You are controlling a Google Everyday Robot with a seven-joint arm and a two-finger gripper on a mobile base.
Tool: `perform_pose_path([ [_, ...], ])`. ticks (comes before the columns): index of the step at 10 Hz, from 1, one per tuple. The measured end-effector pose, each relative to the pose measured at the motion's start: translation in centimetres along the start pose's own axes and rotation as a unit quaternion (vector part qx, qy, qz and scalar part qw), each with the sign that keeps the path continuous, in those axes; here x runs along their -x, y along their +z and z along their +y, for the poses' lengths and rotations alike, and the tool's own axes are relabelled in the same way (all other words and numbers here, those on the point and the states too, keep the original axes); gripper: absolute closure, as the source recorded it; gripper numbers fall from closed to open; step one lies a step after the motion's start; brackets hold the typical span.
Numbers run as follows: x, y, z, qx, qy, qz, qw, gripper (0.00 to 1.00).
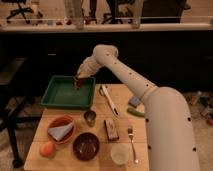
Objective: Place grapes in purple bowl
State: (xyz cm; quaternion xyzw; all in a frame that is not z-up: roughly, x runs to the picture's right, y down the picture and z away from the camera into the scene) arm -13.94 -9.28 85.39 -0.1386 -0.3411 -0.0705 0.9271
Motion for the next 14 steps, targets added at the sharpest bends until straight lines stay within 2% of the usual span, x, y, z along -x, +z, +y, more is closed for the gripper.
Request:
perform_pose_path([
  [3,1.0,-1.9,1.1,0.02,-0.021,0.012,0.9995,1.0],
  [11,3.5,-7.2,6.7,0.05,-0.048,0.038,0.9968,1.0],
  [14,4.9,-8.3,8.1,0.063,-0.076,0.058,0.9934,1.0],
])
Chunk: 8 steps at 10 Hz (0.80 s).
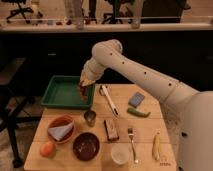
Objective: Place grapes in purple bowl
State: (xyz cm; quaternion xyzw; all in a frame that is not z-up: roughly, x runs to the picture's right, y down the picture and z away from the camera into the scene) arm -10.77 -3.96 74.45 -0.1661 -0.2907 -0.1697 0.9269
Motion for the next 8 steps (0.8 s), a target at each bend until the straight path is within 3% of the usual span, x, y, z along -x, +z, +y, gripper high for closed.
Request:
perform_pose_path([
  [1,0.15,-0.06,0.4,0.007,-0.001,0.002,1.0,1.0],
  [8,0.14,0.03,0.44,0.007,-0.001,0.002,1.0,1.0],
])
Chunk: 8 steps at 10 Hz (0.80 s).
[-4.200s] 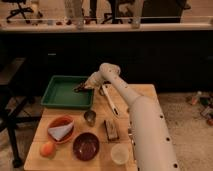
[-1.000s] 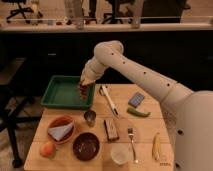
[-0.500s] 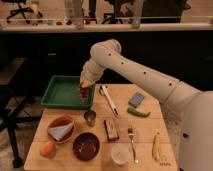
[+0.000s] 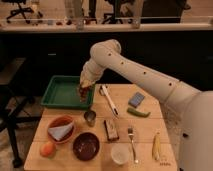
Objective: Place grapes in purple bowl
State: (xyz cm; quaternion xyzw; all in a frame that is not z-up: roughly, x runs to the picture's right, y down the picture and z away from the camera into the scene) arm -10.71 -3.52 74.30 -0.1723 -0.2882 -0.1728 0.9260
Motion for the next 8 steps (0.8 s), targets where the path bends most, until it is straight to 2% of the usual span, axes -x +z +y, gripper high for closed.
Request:
perform_pose_path([
  [2,-0.1,0.1,0.1,0.007,-0.005,0.001,1.0,1.0],
  [3,0.6,0.3,0.3,0.022,-0.022,-0.001,0.9995,1.0],
  [5,2.3,0.4,1.9,0.073,-0.074,-0.005,0.9946,1.0],
  [8,4.4,0.3,3.6,0.113,-0.126,-0.01,0.9855,1.0],
])
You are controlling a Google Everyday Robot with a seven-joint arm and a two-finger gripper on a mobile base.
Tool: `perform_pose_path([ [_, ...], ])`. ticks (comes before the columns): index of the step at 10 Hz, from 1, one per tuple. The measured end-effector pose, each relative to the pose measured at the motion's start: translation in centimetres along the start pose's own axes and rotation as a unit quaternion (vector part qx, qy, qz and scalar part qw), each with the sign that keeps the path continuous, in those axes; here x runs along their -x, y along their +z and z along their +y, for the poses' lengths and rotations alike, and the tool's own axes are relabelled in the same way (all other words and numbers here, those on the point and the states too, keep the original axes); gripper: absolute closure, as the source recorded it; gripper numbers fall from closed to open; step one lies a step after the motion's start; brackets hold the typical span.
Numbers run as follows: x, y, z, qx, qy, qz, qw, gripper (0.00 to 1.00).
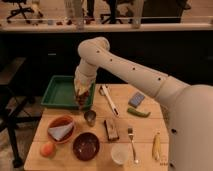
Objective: Place grapes in purple bowl
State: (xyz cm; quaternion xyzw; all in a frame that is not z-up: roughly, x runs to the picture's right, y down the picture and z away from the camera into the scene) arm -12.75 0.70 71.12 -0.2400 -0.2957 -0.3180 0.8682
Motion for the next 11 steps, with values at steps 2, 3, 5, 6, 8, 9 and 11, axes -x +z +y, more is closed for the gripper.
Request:
perform_pose_path([
  [2,1.5,-0.1,0.9,0.012,-0.022,-0.003,0.9997,1.0],
  [3,2.3,-0.3,1.7,0.015,-0.029,-0.005,0.9994,1.0],
  [5,3.9,-0.5,3.7,0.015,-0.039,-0.011,0.9991,1.0],
  [6,4.7,-0.3,5.0,0.014,-0.037,-0.016,0.9991,1.0],
  [8,5.5,0.0,7.1,0.012,-0.03,-0.023,0.9992,1.0],
  [9,5.9,0.3,8.0,0.014,-0.027,-0.027,0.9992,1.0],
  [11,7.4,1.2,9.9,0.025,-0.029,-0.038,0.9986,1.0],
])
